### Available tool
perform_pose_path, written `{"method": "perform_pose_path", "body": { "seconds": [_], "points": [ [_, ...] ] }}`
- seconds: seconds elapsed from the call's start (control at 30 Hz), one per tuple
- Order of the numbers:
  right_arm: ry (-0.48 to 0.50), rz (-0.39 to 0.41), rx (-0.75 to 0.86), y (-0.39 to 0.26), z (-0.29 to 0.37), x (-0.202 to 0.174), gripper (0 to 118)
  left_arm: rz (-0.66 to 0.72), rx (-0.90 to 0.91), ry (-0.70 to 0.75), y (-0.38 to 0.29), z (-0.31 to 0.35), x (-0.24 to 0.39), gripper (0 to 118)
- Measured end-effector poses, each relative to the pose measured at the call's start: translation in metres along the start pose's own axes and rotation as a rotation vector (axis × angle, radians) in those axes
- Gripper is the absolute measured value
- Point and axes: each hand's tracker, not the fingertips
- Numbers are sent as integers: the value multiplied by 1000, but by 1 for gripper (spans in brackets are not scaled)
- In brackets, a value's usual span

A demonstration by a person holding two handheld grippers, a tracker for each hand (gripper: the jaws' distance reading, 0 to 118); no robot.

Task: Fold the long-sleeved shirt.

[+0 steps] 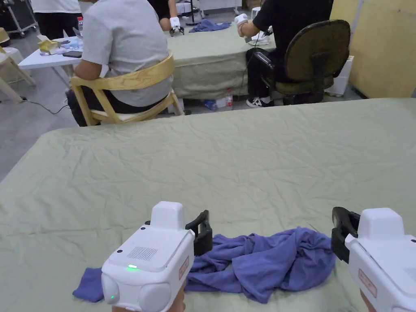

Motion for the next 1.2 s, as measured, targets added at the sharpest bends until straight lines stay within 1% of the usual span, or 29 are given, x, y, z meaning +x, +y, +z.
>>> {"method": "perform_pose_path", "body": {
  "seconds": [0.1, 0.13, 0.2, 0.27, 0.3, 0.43, 0.5, 0.57, 0.63, 0.7, 0.73, 0.77, 0.8, 0.83, 0.87, 0.9, 0.93, 0.97, 1.0, 1.1, 1.17, 1.2],
  "points": [
    [24, 12, 15, 5, 3, -16, 2, 49, 1, 56, -8, 28, -34, 8],
    [30, 15, 18, 7, 5, -21, 2, 54, 0, 63, -11, 36, -42, 2],
    [44, 14, 30, 9, 9, -30, 2, 68, 9, 97, -20, 54, -61, 0],
    [63, 7, 37, 11, 12, -37, 2, 108, -31, 110, -24, 67, -76, 0],
    [69, 6, 38, 12, 12, -41, 2, 111, -20, 111, -27, 74, -83, 0],
    [94, 31, 29, 10, 14, -56, 2, 130, -67, 141, -31, 86, -105, 0],
    [103, 47, 20, 8, 13, -61, 2, 116, -231, 107, -29, 76, -123, 0],
    [112, 54, 10, 5, 10, -65, 2, 82, -309, 124, -31, 65, -136, 0],
    [121, 62, -1, 2, 7, -68, 2, 100, -422, 80, -32, 51, -155, 0],
    [126, 73, -17, -1, 0, -71, 2, 64, -499, 81, -38, 33, -168, 0],
    [127, 78, -23, -3, -3, -72, 2, 47, -502, 94, -40, 26, -174, 0],
    [127, 84, -32, -5, -8, -73, 2, 65, -496, 100, -40, 17, -183, 0],
    [129, 91, -42, -7, -12, -74, 2, 74, -508, 87, -42, 9, -188, 7],
    [129, 98, -53, -9, -16, -74, 2, 77, -506, 87, -43, 1, -193, 21],
    [126, 107, -67, -11, -21, -74, 2, 69, -515, 103, -45, -10, -198, 42],
    [123, 116, -76, -13, -25, -74, 2, 56, -520, 105, -47, -22, -203, 78],
    [119, 124, -88, -15, -30, -74, 2, 43, -525, 108, -52, -33, -207, 91],
    [113, 127, -102, -17, -37, -73, 2, 33, -572, 112, -56, -48, -214, 93],
    [107, 126, -113, -19, -41, -72, 2, 27, -591, 125, -61, -62, -219, 90],
    [89, 121, -148, -26, -57, -67, 2, 12, -606, 140, -76, -101, -236, 88],
    [76, 127, -177, -32, -67, -63, 2, 42, -684, 147, -89, -127, -249, 87],
    [68, 126, -191, -35, -72, -62, 2, 41, -689, 150, -94, -133, -249, 86]
  ]
}}
